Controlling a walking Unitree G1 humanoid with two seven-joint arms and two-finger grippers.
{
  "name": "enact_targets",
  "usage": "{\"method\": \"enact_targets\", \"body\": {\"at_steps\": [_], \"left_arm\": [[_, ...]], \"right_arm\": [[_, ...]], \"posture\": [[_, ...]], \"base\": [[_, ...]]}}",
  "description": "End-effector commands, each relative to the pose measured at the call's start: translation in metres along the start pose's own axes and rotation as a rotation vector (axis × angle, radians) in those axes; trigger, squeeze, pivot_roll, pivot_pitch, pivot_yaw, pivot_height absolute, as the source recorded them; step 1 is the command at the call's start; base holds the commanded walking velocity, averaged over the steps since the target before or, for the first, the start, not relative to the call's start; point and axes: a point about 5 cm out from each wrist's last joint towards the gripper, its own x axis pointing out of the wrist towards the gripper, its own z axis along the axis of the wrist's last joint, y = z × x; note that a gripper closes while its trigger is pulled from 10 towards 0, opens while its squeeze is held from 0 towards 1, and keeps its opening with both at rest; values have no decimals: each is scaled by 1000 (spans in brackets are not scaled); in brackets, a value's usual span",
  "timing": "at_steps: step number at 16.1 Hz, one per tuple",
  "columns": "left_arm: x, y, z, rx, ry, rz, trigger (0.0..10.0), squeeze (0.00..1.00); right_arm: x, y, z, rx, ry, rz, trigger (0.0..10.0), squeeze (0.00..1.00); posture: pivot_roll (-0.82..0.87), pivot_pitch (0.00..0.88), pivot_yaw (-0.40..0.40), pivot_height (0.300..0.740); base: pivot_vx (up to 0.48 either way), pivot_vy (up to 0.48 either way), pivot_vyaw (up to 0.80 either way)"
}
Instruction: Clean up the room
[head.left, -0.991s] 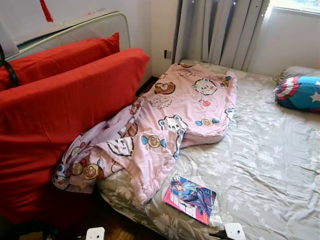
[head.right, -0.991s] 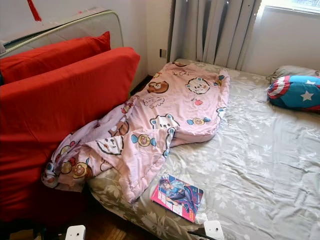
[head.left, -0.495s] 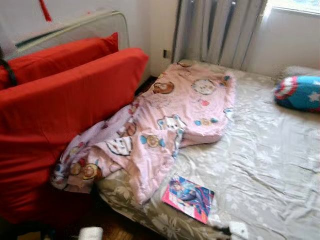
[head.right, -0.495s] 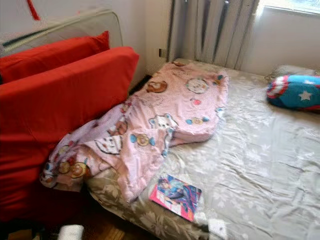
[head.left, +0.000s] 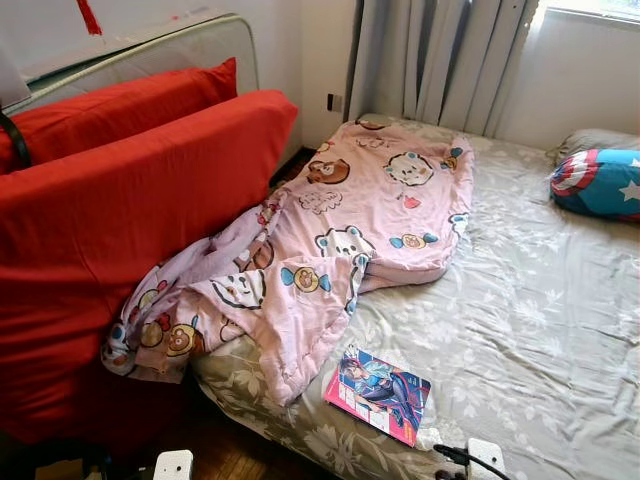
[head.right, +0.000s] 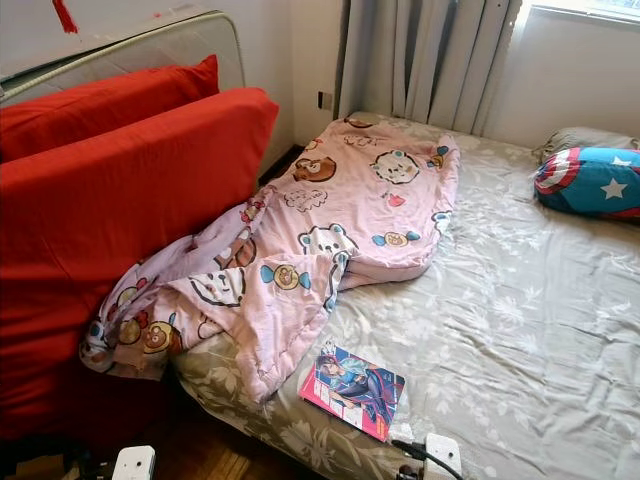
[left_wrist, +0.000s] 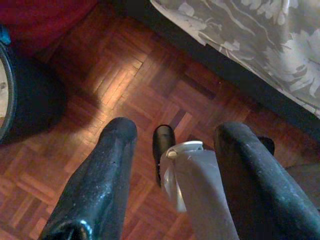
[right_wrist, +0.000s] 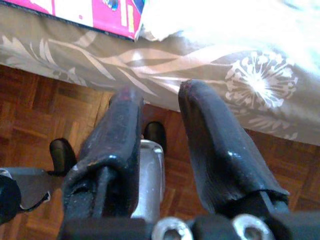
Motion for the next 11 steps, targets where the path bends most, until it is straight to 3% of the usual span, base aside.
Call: {"method": "enact_targets", "body": {"at_steps": [1,3,5,7,8,10,11], "left_arm": [[2,0,19,-4,-108,14,10000,0],[4,-2,49,-36,-258,13,10000,0],[3,-8,81,-6,-405,3,10000,0],[1,-10,95,12,-481,5,10000,0],[-6,-11,116,-7,-621,6,10000,0],[-23,-12,133,28,-793,-12,10000,0],[-28,-10,135,21,-825,-5,10000,0]], "right_arm": [[2,5,17,-45,-87,30,10000,0],[3,13,40,-67,-208,86,10000,0],[3,22,62,-90,-315,126,10000,0],[3,25,73,-99,-366,128,10000,0],[-1,30,87,-104,-463,151,10000,0],[-9,34,96,-126,-593,162,10000,0],[-12,34,95,-125,-618,159,10000,0]], "posture": [[33,0,-48,740],[29,0,-50,740],[22,0,-52,740],[21,0,-53,740],[24,0,-54,740],[16,0,-54,740],[15,0,-53,740]], "base": [[0,0,0],[0,0,0],[0,0,0],[0,0,0],[0,0,0],[0,0,0],[0,0,0]]}}
